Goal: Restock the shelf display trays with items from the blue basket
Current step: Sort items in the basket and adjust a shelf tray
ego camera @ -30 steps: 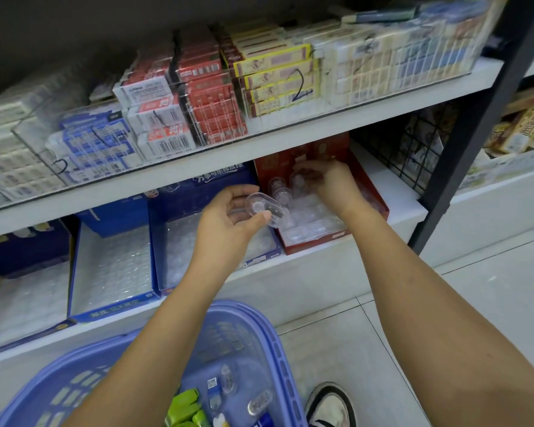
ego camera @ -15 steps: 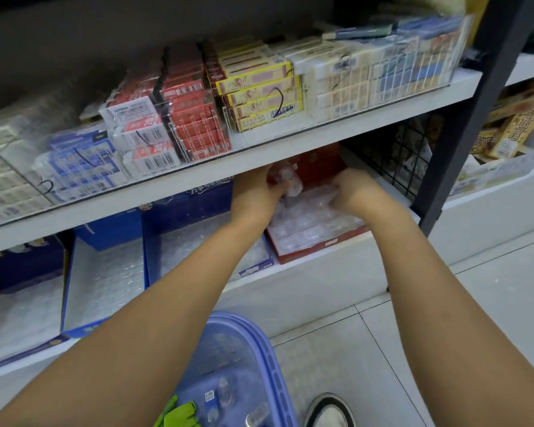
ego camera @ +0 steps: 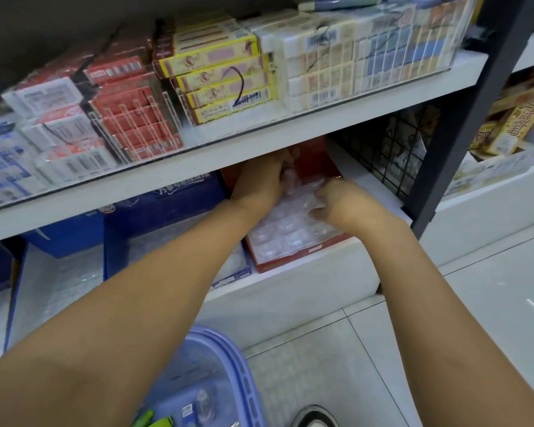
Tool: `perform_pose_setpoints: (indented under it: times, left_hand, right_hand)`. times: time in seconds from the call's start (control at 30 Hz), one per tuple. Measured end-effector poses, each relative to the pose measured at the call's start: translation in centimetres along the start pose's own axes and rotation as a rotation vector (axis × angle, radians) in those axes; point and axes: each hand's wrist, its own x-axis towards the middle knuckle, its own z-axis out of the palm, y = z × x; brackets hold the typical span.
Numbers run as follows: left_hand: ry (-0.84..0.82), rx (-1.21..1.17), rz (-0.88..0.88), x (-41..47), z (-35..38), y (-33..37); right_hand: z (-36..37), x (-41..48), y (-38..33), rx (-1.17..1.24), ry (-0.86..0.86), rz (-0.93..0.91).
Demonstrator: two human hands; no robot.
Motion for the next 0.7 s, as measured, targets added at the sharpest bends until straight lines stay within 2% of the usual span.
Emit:
perform_pose_setpoints:
  times: [0.13,0.27,0.43,0.5,0.6,0.63,0.7]
  left_hand:
    - [-0.019,0.126,0.043,0.6,-0.3,0.6]
    - [-0.064,0.108,0.065,0.6,-0.1,1.0]
    - [-0.091,0.126,-0.002,0.8,-0.1,0.7]
    - [-0.142,0.126,-0.027,0.8,-0.5,0.8]
    - [-0.198,0.192,0.07,-1.0,-2.3,1.0]
    - [-0.174,0.205,0.099,-2.2,-3.0,1.0]
    - [-0.011,0.151,0.092,-5.7,-4.4,0.7]
  right_hand:
    - [0.0,-0.2,-0.2,0.018,0.023,-0.018]
    - [0.0,-0.5,0.1,0.052,0.055,-0.024]
    - [0.2,-0.4,0.2,0.081,0.067,-0.023]
    - [0.0,-0.7,-0.1,0.134,0.126,-0.018]
    - [-0.9,-2.0,-0.8,0.213,0.299,-0.062]
    - [-1.5,-2.7,-1.3,0.262,0.341,-0.083]
    - [-2.7,-4.4,-2.7,0.311,0.328,-0.128]
